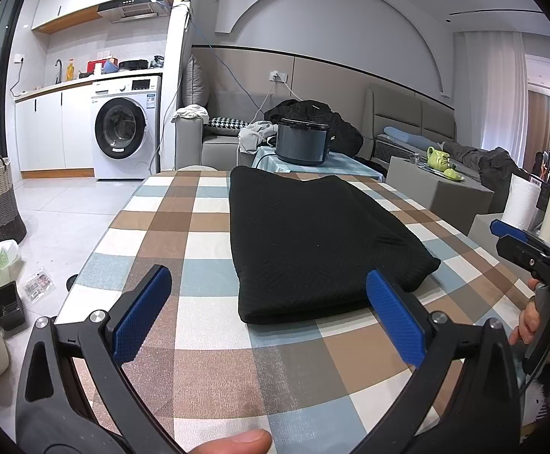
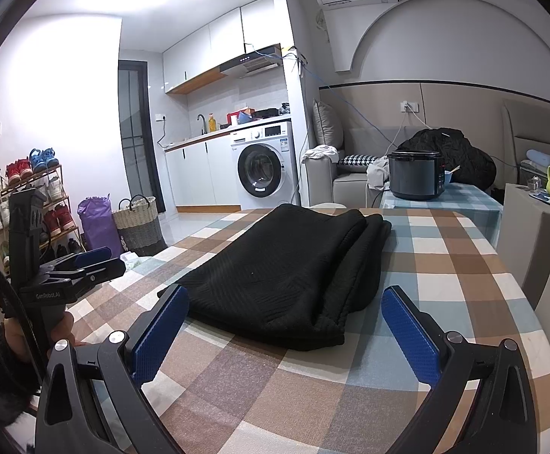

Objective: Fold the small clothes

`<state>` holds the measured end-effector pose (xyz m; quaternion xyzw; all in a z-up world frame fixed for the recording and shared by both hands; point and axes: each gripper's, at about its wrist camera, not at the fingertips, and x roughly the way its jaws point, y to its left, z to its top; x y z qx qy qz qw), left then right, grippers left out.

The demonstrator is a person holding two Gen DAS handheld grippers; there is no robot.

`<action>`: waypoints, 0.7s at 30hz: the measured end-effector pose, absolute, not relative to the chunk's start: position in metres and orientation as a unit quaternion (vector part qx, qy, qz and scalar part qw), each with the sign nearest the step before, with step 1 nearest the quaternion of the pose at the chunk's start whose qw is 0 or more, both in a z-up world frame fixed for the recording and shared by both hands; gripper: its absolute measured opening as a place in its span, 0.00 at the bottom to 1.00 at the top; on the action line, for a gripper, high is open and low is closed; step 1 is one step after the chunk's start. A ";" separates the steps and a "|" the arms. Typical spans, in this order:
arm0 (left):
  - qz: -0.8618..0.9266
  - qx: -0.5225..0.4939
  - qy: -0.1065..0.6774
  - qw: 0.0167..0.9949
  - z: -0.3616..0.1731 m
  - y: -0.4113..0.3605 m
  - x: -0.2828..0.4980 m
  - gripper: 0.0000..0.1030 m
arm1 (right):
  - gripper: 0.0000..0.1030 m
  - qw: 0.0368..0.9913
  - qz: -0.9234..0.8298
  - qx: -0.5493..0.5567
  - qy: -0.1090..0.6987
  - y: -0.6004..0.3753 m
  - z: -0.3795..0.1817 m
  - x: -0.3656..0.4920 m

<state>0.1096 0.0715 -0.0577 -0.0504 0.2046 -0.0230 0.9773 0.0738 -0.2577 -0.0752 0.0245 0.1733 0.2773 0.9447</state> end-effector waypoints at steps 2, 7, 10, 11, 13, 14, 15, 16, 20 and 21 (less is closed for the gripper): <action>-0.023 -0.050 0.205 0.977 -0.058 0.072 0.110 1.00 | 1.00 0.945 0.277 0.025 0.173 -0.258 -0.075 0.074; -0.023 -0.050 0.204 0.977 -0.058 0.072 0.110 1.00 | 1.00 0.945 0.277 0.025 0.173 -0.258 -0.075 0.074; -0.023 -0.050 0.204 0.977 -0.058 0.071 0.110 1.00 | 1.00 0.945 0.277 0.025 0.174 -0.258 -0.075 0.074; -0.023 -0.050 0.204 0.977 -0.058 0.071 0.109 1.00 | 1.00 0.945 0.277 0.025 0.173 -0.258 -0.075 0.074; -0.023 -0.050 0.204 0.977 -0.058 0.072 0.110 1.00 | 1.00 0.945 0.278 0.025 0.173 -0.257 -0.075 0.074; -0.023 -0.050 0.204 0.977 -0.058 0.071 0.109 1.00 | 1.00 0.945 0.277 0.025 0.174 -0.258 -0.075 0.074; -0.023 -0.050 0.204 0.977 -0.058 0.071 0.109 1.00 | 1.00 0.945 0.277 0.025 0.173 -0.258 -0.075 0.074; -0.023 -0.050 0.204 0.977 -0.058 0.071 0.109 1.00 | 1.00 0.945 0.277 0.025 0.174 -0.257 -0.075 0.074; -0.024 -0.051 0.204 0.977 -0.058 0.071 0.109 1.00 | 1.00 0.945 0.277 0.025 0.174 -0.257 -0.075 0.074; -0.026 -0.051 0.203 0.978 -0.057 0.071 0.109 1.00 | 1.00 0.945 0.277 0.025 0.174 -0.257 -0.075 0.074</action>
